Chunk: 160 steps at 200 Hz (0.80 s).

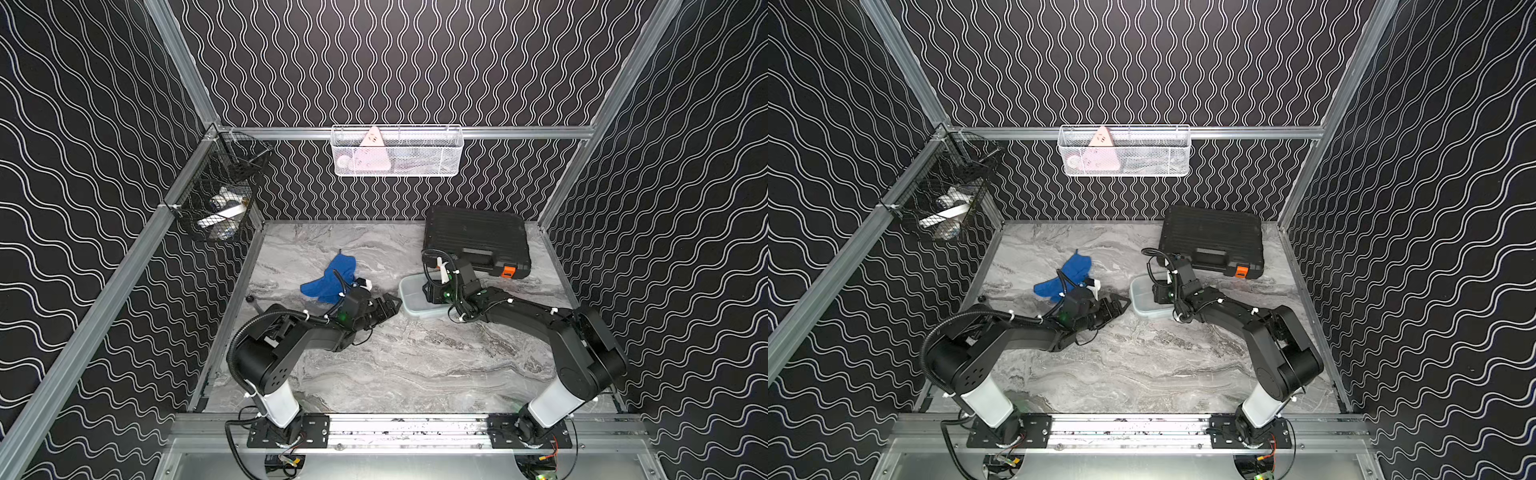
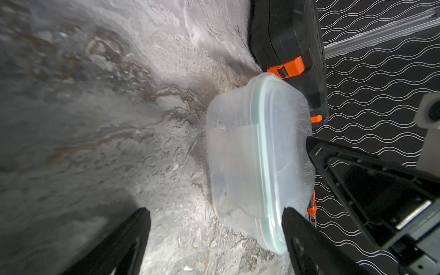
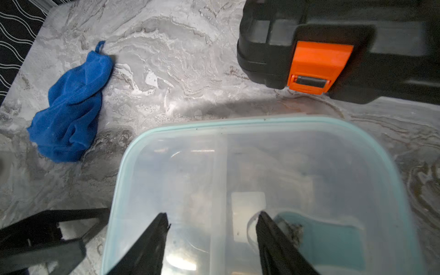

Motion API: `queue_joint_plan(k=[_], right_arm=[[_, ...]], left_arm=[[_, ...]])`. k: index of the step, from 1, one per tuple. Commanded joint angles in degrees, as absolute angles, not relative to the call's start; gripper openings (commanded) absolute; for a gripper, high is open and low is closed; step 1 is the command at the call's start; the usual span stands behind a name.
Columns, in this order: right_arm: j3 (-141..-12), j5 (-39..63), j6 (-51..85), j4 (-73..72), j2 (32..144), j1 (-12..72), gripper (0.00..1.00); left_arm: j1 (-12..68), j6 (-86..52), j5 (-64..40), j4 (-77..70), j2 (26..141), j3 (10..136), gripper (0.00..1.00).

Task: Wipe the insides of the lunch boxes
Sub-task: Open the fastener of the lunch box.

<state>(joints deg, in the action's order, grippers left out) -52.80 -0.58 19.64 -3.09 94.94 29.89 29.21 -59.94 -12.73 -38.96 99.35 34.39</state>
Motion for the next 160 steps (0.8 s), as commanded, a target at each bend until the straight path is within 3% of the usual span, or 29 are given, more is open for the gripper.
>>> queue_joint_plan(k=[1,78,160], right_arm=[[-51.85,-0.89,22.36,2.92,95.63,29.79,0.62],[-51.06,-0.92,22.94,3.42,94.75,29.75,0.62],[-48.52,-0.57,24.33,2.98,94.44,29.82,0.60]], left_arm=[[30.13,-64.60,-13.90,-47.78,102.57,35.13,0.90],[31.46,-67.45,-14.04,-54.91,109.07,38.98,0.81],[31.46,-67.52,-13.96,-56.48,110.54,40.14,0.47]])
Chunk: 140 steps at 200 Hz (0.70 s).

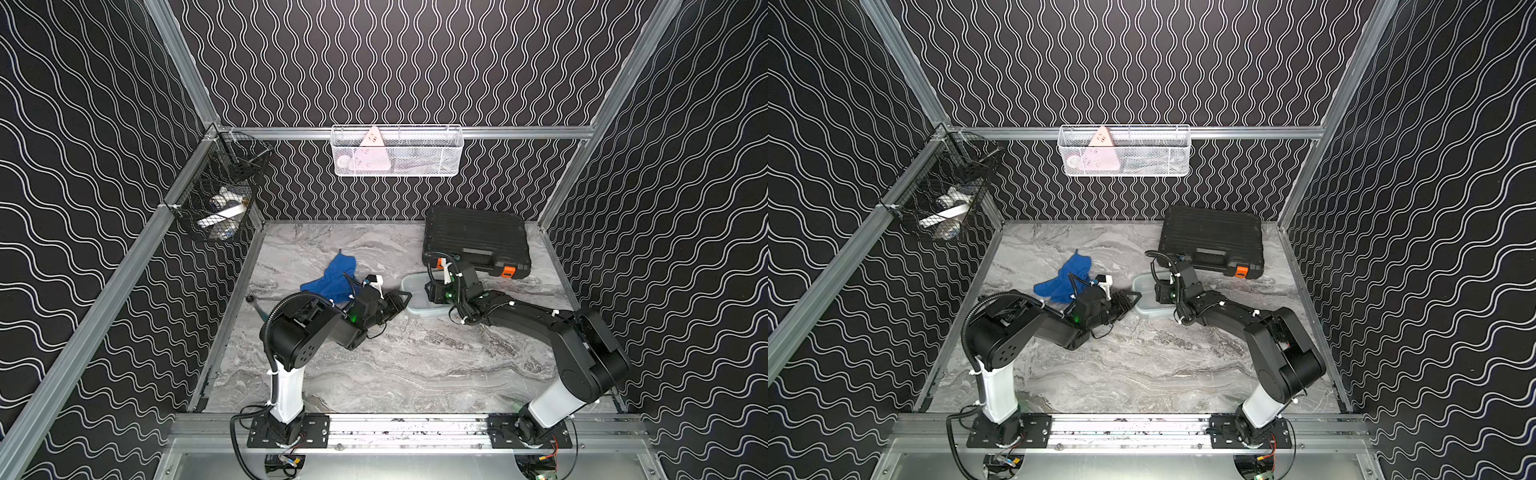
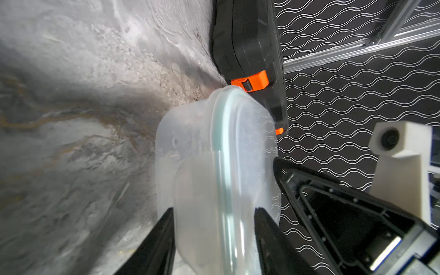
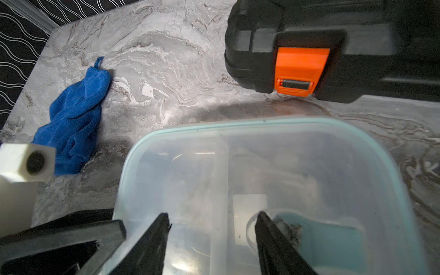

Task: Wipe the insides of the lunch boxes
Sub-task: Open the fastener of the lunch box.

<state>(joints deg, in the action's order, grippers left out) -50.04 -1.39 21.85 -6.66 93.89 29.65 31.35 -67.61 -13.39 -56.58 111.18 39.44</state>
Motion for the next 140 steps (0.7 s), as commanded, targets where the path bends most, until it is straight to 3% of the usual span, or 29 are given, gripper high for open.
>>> queue_joint_plan(k=[1,85,121,140], right_arm=[[-48.43,-0.55,24.34,2.94,94.42,29.81,0.60],[-46.72,0.48,25.51,2.36,94.75,29.80,0.56],[-46.91,1.10,25.31,2.46,95.30,30.15,0.54],[-47.07,1.45,25.91,2.17,95.48,30.15,0.55]], left_arm=[[31.42,-67.42,-13.92,-56.36,110.42,40.15,0.47],[31.12,-63.36,-12.60,-44.34,106.59,41.26,0.14],[30.84,-61.62,-11.68,-40.88,104.74,41.44,0.12],[30.72,-61.61,-11.91,-40.53,104.82,41.45,0.17]])
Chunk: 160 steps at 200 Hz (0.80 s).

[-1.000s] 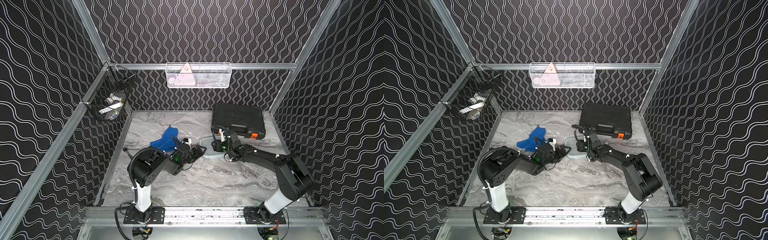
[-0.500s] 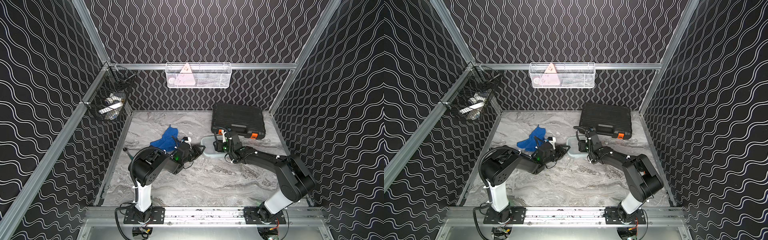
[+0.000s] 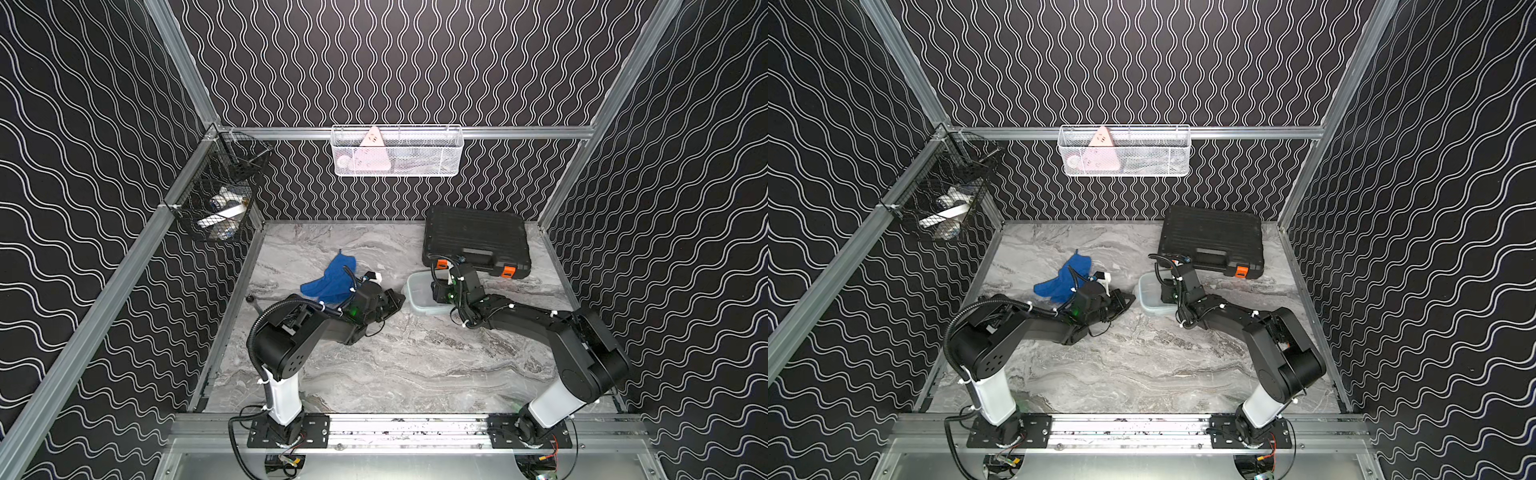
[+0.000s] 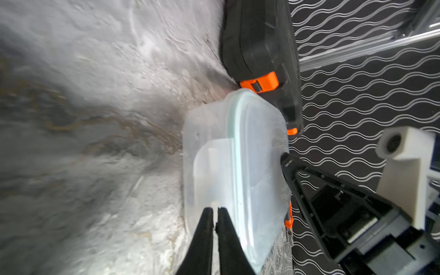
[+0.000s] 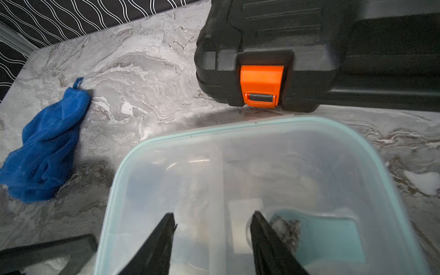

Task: Wipe the insides of the lunch boxes
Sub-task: Open the fastener of the lunch box, then move the lunch box to the center of the board.

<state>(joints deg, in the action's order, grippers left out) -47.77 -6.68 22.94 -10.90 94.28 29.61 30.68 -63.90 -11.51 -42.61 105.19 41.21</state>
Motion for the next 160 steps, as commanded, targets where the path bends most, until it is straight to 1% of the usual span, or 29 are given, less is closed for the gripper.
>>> queue_joint_plan(k=[1,9,44,87,132,152,160], right_arm=[[-47.13,1.43,25.96,2.18,95.42,30.15,0.55],[-47.19,1.83,26.14,2.03,95.28,30.15,0.55],[-48.94,3.07,26.43,2.88,94.55,30.15,0.58],[-50.05,4.15,27.42,3.07,91.24,30.15,0.63],[-50.23,0.59,25.89,6.48,82.34,28.73,0.68],[-49.21,-0.15,25.77,8.06,79.33,26.41,0.71],[-48.65,0.32,25.90,8.69,78.60,23.14,0.71]], left_arm=[[30.70,-61.66,-11.89,-40.48,104.84,41.42,0.17],[30.69,-61.70,-11.85,-40.18,104.85,41.44,0.19],[30.58,-61.33,-11.13,-39.47,103.14,40.60,0.37],[30.50,-56.64,-8.37,-30.61,97.35,42.37,0.60],[29.98,-49.94,-6.29,-20.23,93.63,47.36,0.73],[29.85,-46.39,-4.80,-16.16,92.43,50.11,0.75],[29.87,-44.78,-4.76,-15.07,92.21,51.36,0.76]])
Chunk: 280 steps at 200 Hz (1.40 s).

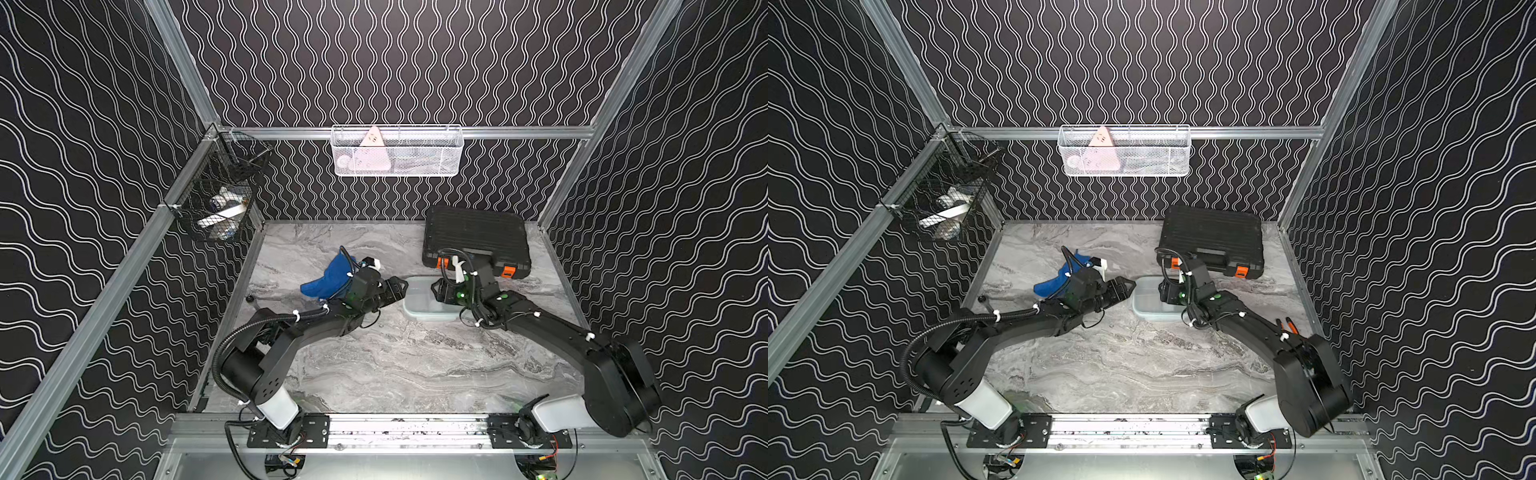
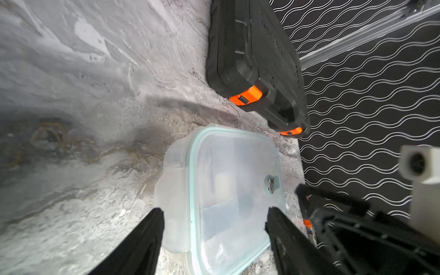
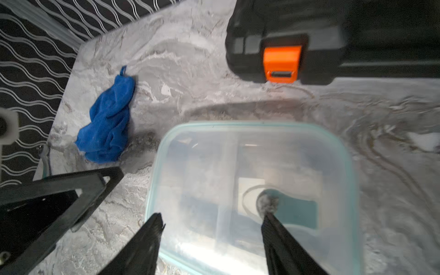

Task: Wipe the insides of the lunch boxes
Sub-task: Move the lunch box to the center of the board.

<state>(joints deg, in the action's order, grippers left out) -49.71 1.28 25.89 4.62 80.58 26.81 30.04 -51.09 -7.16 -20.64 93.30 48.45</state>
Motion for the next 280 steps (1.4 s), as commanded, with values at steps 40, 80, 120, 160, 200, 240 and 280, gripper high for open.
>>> queue_joint_plan(k=[40,80,120,160,200,240,280], right_arm=[[-44.18,9.23,28.74,6.27,78.01,13.04,0.75],[-44.14,14.06,29.55,4.65,83.10,12.32,0.76],[-43.51,19.11,31.45,-0.15,87.49,12.38,0.74],[-43.63,23.60,33.39,-4.94,89.82,13.23,0.71],[-44.90,26.26,34.18,-7.28,92.25,15.81,0.70],[-45.53,26.92,34.93,-8.00,93.60,17.02,0.71],[-45.05,24.87,35.41,-7.13,91.42,15.92,0.74]], left_arm=[[30.00,-36.61,-11.34,-12.30,97.44,60.02,0.77],[31.72,-31.41,-12.27,-8.22,102.89,64.93,0.78],[32.87,-27.42,-8.80,-5.42,103.61,64.48,0.78],[33.27,-27.91,-9.52,-6.23,102.43,60.47,0.77],[33.42,-29.31,-8.26,-5.99,98.41,55.31,0.77],[33.47,-27.35,-2.31,0.96,92.19,53.44,0.79],[33.31,-23.21,3.98,5.70,88.81,57.96,0.83]])
